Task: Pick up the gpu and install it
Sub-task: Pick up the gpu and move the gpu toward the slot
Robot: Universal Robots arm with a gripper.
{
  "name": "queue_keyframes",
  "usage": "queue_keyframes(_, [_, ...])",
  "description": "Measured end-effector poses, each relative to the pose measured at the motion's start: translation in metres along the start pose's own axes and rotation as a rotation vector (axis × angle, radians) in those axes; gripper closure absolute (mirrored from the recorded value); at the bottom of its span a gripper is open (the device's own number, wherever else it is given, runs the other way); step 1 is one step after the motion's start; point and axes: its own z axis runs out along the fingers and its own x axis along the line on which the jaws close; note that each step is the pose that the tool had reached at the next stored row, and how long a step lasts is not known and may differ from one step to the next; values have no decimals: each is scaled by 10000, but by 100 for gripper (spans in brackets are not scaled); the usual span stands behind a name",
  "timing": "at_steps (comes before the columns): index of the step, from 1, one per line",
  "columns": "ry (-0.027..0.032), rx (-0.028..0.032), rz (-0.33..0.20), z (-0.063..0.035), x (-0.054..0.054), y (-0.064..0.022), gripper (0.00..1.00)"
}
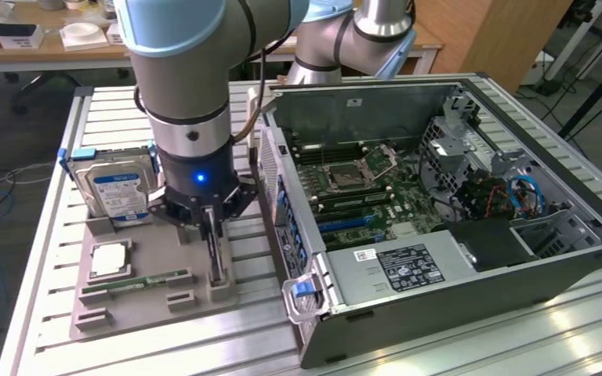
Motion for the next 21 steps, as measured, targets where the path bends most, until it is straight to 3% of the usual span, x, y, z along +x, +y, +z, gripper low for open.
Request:
queue_keyframes(8, [1, 1, 0, -280, -6, 12, 74])
queue_keyframes(21, [1, 1, 0, -867, -20, 37, 74])
